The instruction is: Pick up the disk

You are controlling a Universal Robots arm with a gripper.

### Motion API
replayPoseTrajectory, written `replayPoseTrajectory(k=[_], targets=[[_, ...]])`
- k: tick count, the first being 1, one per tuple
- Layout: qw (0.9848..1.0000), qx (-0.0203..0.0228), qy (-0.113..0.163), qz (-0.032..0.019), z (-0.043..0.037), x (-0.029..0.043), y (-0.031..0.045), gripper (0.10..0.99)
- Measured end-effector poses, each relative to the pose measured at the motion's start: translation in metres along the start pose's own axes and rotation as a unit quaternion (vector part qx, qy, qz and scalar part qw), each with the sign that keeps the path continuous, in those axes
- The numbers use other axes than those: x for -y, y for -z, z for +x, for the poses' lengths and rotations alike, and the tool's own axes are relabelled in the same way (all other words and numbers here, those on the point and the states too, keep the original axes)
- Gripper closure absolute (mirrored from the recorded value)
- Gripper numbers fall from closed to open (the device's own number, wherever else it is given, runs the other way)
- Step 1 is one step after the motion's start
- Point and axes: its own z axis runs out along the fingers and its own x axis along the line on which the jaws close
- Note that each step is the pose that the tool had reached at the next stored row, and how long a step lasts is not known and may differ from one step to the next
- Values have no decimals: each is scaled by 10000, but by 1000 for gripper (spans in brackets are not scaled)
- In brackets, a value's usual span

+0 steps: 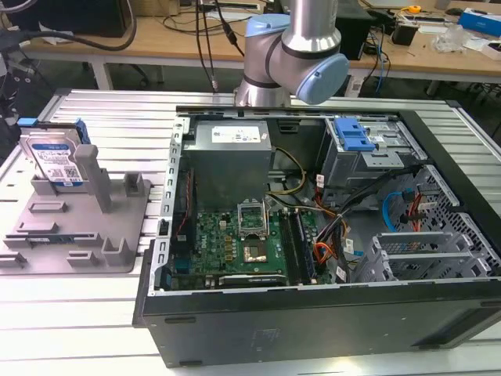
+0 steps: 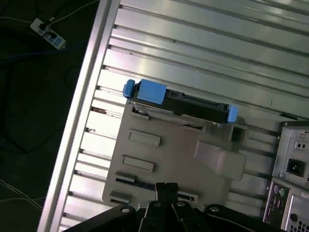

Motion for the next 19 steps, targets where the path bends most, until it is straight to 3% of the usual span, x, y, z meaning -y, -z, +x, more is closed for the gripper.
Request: replayPoseTrajectory(k=[5,12,14,15,17,18,19], targets=[[9982,-23,602,0,0,0,-2,980],[9907,-51,1363,1,0,0,-6,980],[9846,-65,1745,1,0,0,-8,973],[9830,-69,1834,1,0,0,-9,973],[9792,-76,2029,1,0,1,-10,851],[9771,-80,2128,1,0,1,-11,851],[9732,-86,2298,1,0,1,-12,729]])
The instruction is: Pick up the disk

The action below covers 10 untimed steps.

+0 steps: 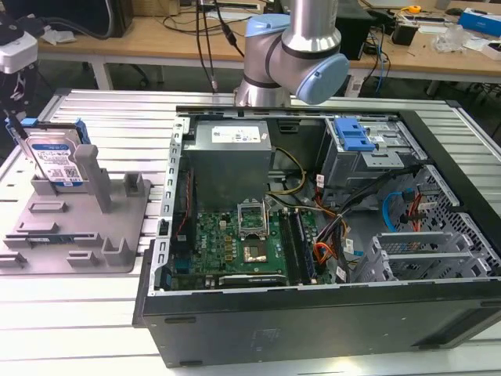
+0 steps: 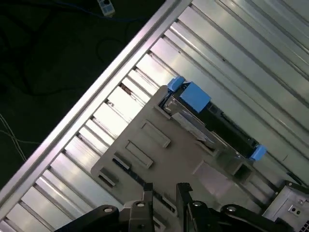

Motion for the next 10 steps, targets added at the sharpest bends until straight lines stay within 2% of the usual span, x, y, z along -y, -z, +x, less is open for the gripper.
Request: replayPoseTrajectory(k=[1,2,3,4,5,7,9,10], targets=[[9999,-5,149,0,0,0,-3,671],[9996,-11,296,0,0,0,-5,671],[9992,-15,400,0,0,0,-6,604],[9988,-19,495,0,0,0,-7,604],[9970,-29,772,1,-1,1,-10,604],[9936,-42,1130,1,-1,1,-13,604],[9914,-49,1305,1,-1,1,-15,604],[9890,-55,1478,1,-1,1,-16,604]])
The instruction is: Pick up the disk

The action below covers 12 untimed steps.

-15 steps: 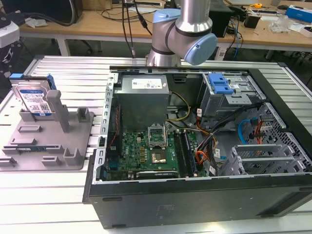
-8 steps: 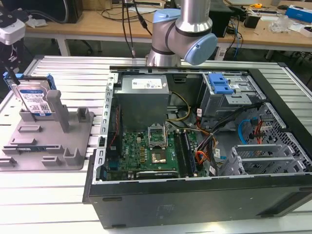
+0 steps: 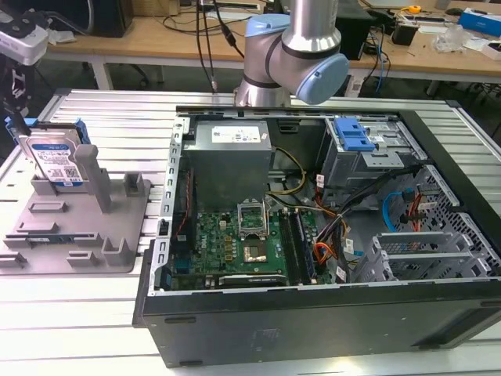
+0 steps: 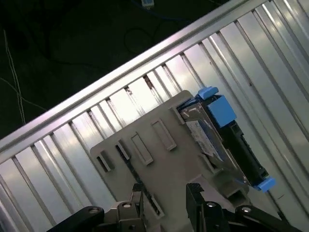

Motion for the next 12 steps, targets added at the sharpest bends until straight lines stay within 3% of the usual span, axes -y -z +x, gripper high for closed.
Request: replayPoseTrajectory(k=[2,6,12], targets=[[9989,-18,474,0,0,0,-4,604],[9964,-32,846,1,0,0,-7,604],[9887,-55,1500,3,0,1,-11,604]])
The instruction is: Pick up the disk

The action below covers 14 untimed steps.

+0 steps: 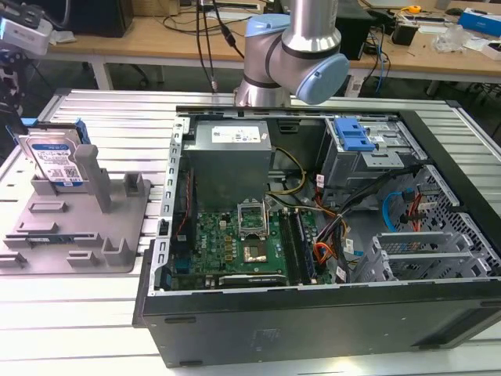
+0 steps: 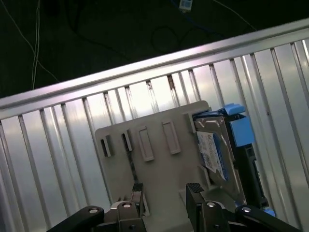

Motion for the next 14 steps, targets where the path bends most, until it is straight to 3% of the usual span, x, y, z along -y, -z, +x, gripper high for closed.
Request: replayPoseTrajectory(k=[3,8,10,12,14], targets=[[9997,-8,258,5,0,0,-2,604],[9970,-24,771,20,-1,3,-10,604],[9952,-32,977,25,-1,4,-14,604],[9941,-37,1088,28,-1,5,-16,604],[9939,-45,1104,30,-1,5,-18,604]])
